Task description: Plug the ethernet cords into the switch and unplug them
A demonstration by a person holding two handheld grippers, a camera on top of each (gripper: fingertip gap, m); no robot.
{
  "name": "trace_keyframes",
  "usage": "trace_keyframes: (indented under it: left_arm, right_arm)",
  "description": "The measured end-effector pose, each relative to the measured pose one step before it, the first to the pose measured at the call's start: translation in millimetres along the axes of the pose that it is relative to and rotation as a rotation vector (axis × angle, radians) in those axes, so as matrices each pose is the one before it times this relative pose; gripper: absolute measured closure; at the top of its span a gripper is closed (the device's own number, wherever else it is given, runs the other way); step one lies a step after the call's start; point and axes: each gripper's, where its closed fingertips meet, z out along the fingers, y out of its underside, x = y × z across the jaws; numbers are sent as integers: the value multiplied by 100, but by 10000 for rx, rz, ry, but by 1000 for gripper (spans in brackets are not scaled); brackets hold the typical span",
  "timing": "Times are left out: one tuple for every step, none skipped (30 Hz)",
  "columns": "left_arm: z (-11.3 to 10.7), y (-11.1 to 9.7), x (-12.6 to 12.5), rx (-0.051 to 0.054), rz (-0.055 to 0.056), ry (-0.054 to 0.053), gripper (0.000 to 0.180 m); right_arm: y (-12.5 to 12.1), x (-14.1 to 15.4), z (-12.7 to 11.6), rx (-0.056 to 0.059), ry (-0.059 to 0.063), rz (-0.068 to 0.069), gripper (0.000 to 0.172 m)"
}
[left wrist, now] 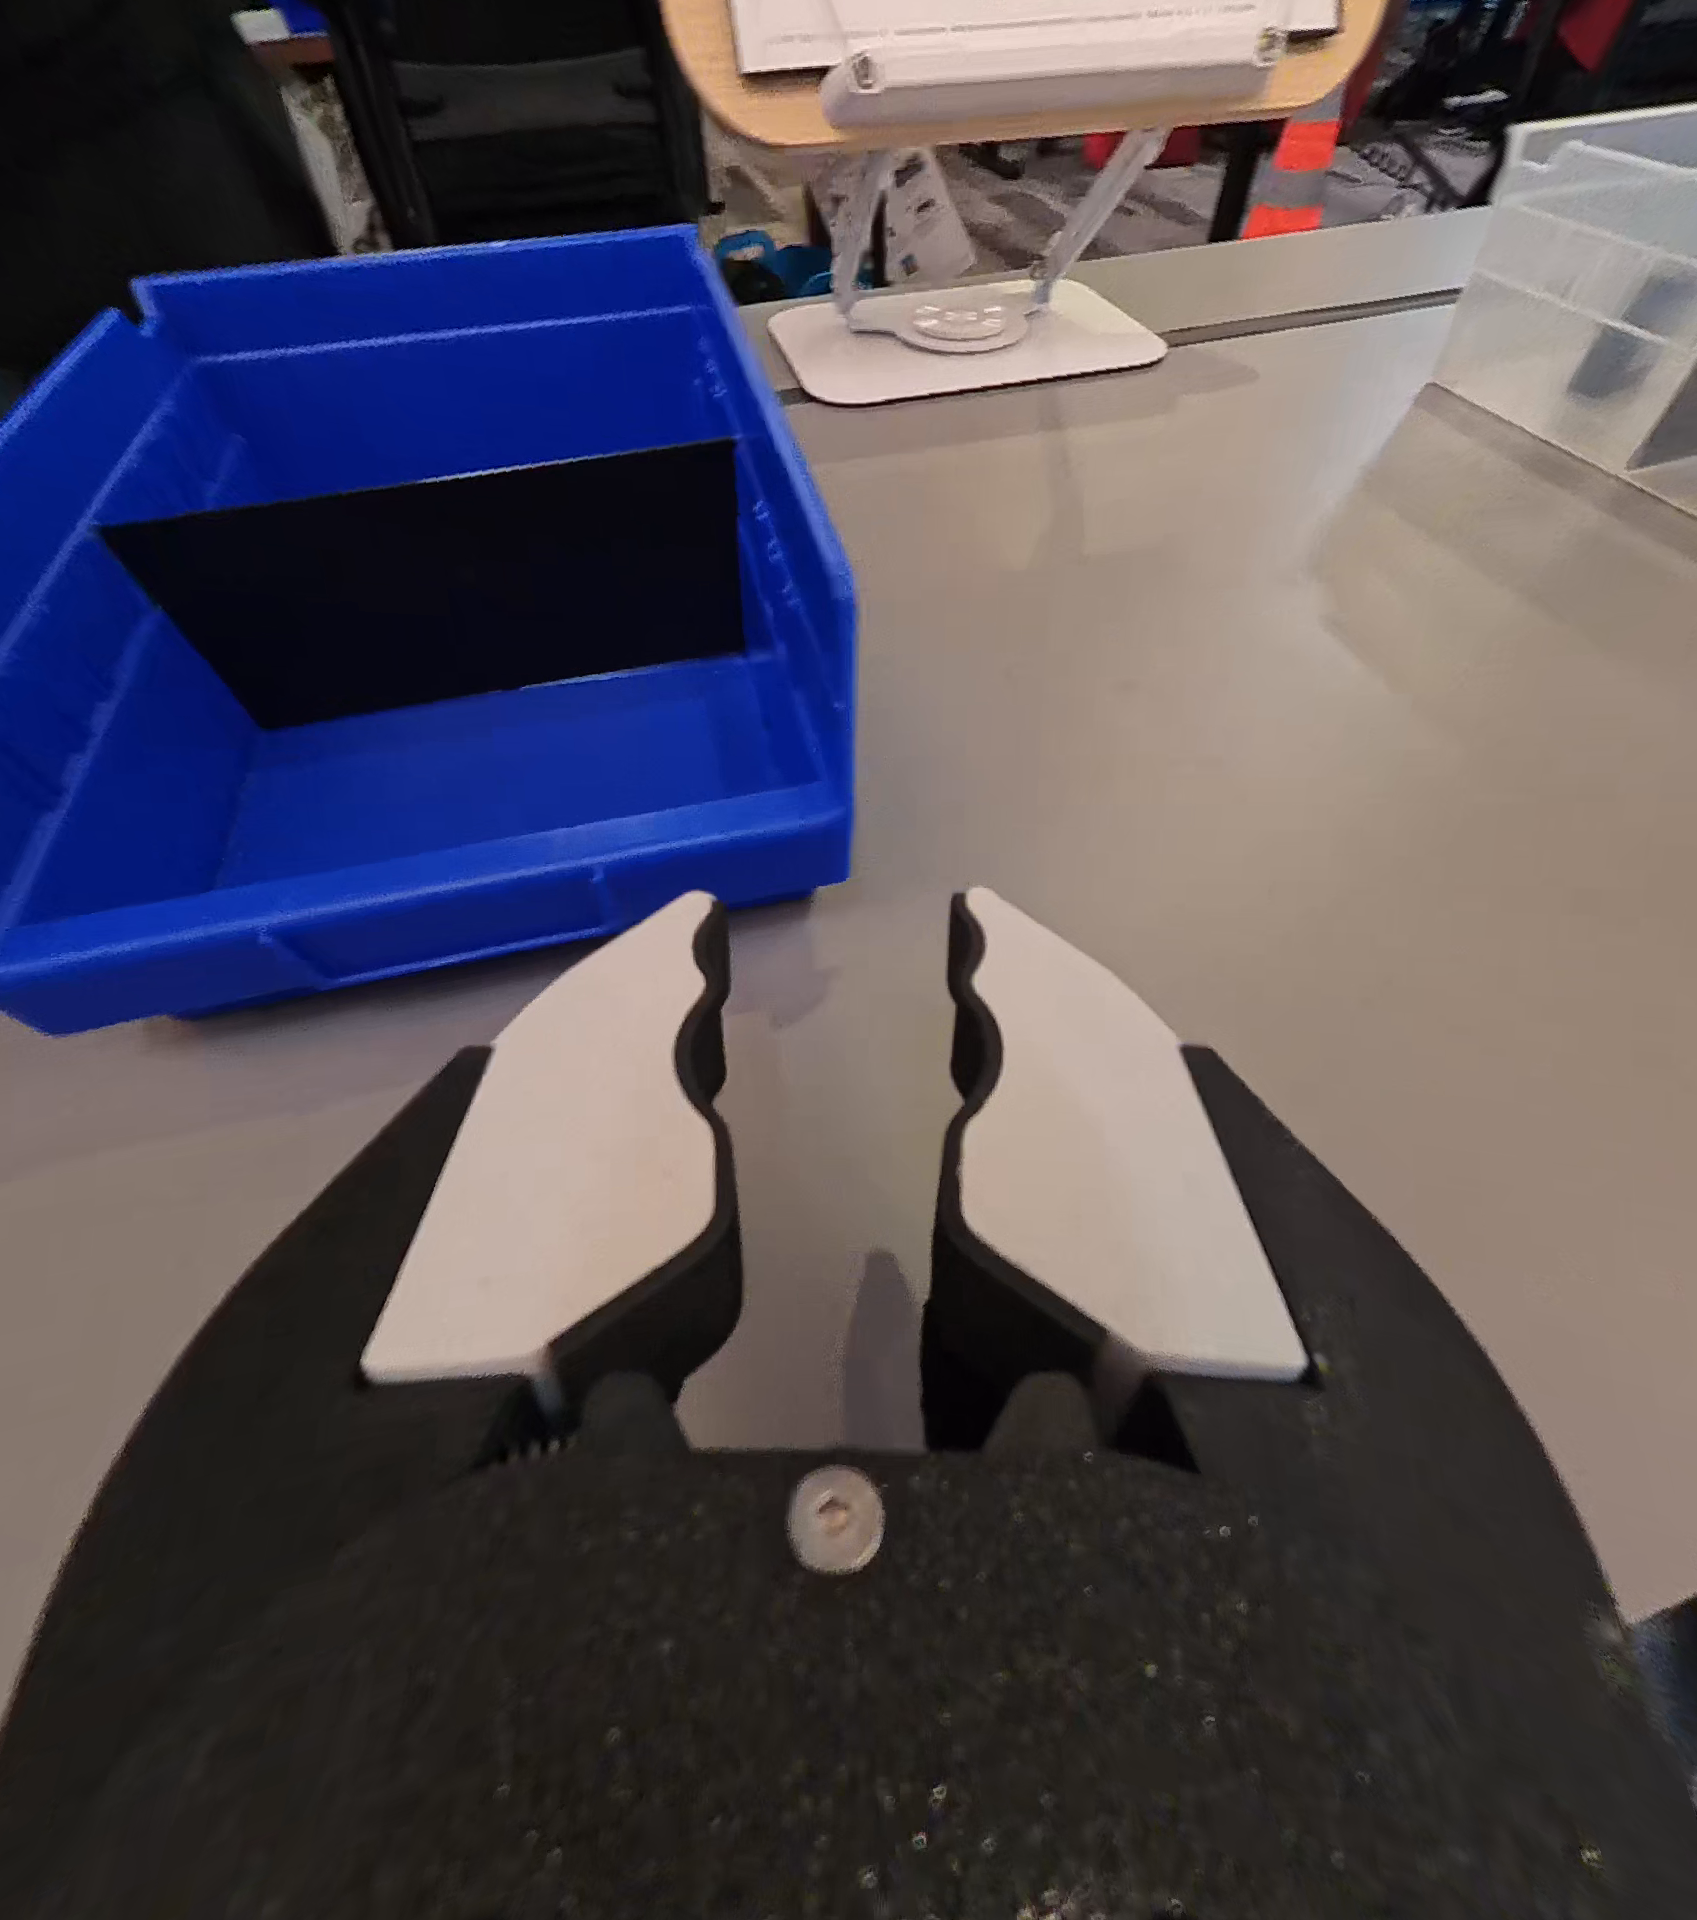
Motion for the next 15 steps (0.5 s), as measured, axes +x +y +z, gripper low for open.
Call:
trace_keyframes:
  left_arm:
    - [105,-101,602,16,207,84,140]
    - [171,-168,656,-1,153,22,144]
    - [262,-282,739,21,-31,-48,153]
    - [263,-259,1254,-10,-124,208,155]
    - [281,-397,1990,61,-82,615,154]
    - [493,-554,2282,115,-79,690,154]
    - [754,-538,2425,25,-1,705,151]
    - [1042,-529,2421,-49,124,665,145]
    - [1266,-501,2180,-101,219,507,141]
    - [1350,-468,1884,-119,245,346,139]
    - [1386,-504,1685,-46,218,304,139]
    - [1425,-506,1566,-21,150,306,139]
    - [1403,-391,1286,-62,140,224,139]
    - [1353,-276,993,-69,180,119,139]
    - [1304,-139,715,-82,216,31,139]
  right_arm:
    - [-23,9,-27,11,28,-36,132]
    - [-9,9,-28,12,40,-41,132]
    - [-8,31,-29,11,46,-61,132]
    - [-23,118,-50,9,93,-91,131]
    - [-54,174,-63,23,137,-113,130]
    - [-138,131,-95,50,98,-116,129]
    - [-170,37,-89,65,59,-127,129]
    - [-148,-32,-20,65,79,-126,127]
    - [-249,-480,171,152,-95,-47,125]
    - [-335,-1227,489,170,-463,1,124]
    - [-185,-1331,832,-3,-452,-163,119]
    - [9,-882,1065,-198,-136,-407,113]
    - [16,-603,1106,-248,7,-319,105]
    - [-312,-866,1095,-17,-236,-65,98]
    - [-496,-1425,1008,193,-646,40,97]
